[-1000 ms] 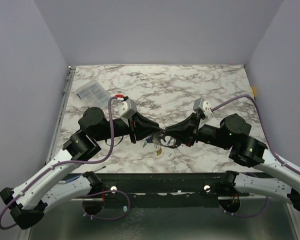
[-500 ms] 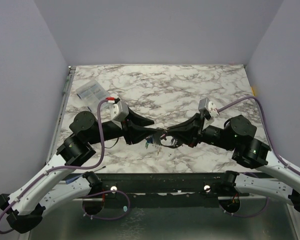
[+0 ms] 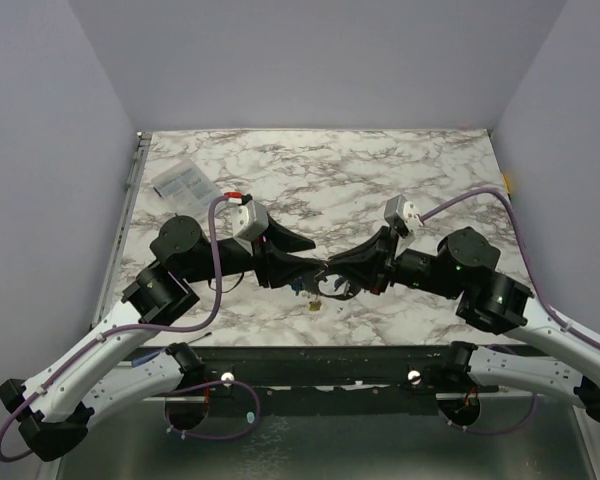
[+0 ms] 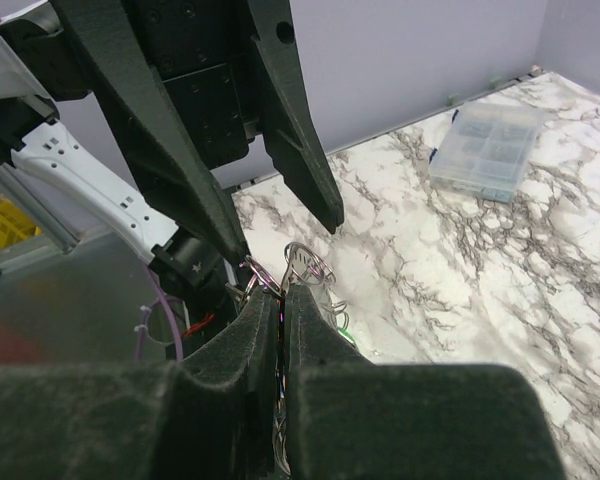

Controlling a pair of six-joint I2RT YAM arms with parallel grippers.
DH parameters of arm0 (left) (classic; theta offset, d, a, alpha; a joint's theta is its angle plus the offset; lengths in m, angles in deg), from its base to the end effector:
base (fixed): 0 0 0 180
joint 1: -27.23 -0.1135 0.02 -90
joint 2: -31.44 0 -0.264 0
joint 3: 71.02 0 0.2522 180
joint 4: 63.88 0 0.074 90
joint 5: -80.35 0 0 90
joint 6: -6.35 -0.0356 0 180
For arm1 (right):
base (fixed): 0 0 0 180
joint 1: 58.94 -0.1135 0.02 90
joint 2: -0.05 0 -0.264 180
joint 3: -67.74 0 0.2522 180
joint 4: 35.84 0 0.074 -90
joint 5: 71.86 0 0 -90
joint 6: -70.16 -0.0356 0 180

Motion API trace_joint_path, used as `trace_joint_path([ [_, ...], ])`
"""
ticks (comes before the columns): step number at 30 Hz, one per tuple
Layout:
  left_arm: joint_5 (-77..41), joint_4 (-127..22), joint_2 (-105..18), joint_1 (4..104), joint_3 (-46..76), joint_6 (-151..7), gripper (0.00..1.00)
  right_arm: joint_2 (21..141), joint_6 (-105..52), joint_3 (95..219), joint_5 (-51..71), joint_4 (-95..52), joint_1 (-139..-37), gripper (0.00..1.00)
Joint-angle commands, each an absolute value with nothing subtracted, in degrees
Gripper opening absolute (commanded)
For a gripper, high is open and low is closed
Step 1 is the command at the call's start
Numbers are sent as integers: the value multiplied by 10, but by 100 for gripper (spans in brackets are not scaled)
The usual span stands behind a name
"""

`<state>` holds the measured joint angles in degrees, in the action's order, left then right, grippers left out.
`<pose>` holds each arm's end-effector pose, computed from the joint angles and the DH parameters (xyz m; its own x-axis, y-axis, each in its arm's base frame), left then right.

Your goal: Put the keys on the keyring

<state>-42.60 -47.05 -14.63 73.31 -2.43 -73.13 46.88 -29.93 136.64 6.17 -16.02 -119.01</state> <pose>0.1062 -0.1382 0.4105 -0.1113 -0.1053 -0.9882 0.9760 0.1760 -0.1287 0.0843 0.1613 0.4051 -0.1474 0.0875 -0.9852 -0.9399 0.2978 0.1670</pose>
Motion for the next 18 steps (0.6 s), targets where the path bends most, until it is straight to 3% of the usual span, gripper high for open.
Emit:
trace_joint_path([
  [1, -466, -496, -143, 731, -18, -749, 47, 473, -313, 1394, 52, -174, -1194, 1],
  [11, -487, -499, -138, 732, -36, -763, 47, 491, -326, 1411, 48, -163, -1194, 1],
  [18, -479, -509, -140, 732, -42, -771, 36, 493, -326, 1413, 34, -163, -1194, 1],
])
